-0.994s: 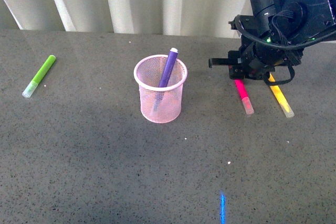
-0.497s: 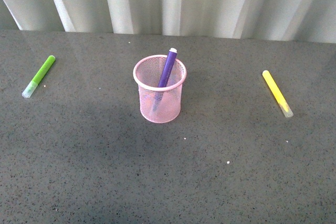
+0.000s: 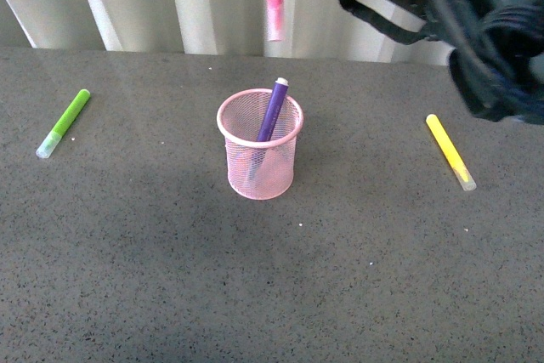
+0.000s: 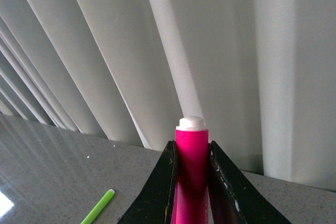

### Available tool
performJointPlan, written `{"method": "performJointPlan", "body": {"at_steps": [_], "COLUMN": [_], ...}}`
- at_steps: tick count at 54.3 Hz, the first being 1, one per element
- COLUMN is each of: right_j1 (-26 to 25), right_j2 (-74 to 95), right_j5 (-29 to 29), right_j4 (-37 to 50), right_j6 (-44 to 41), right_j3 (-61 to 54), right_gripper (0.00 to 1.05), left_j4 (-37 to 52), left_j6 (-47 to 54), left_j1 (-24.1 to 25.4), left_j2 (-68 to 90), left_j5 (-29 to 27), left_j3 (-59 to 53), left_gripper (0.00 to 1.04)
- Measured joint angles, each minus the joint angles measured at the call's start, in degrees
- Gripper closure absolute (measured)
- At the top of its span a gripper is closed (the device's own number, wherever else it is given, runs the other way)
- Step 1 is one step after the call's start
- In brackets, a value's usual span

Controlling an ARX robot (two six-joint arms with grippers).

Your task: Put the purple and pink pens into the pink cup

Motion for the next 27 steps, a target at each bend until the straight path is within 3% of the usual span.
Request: {"method": "performJointPlan", "body": {"at_steps": [13,27], "right_j1": [3.23,4.85], "right_j2": [7.30,11.85], "right_j5": [4.70,5.16], "right_j4": [-3.54,-1.42], "right_j6": [-0.22,-0.35], "right_j3": [6.21,5.86], "right_gripper": [0.93,0.93], "left_j4": [0.00,0.00], "left_j6": [0.00,0.00], "left_j1": [-0.02,-0.02], "left_j2": [0.00,0.00], "left_j5": [0.00,0.00], "left_j3": [0.00,0.00], "left_gripper": [0.07,0.07]}}
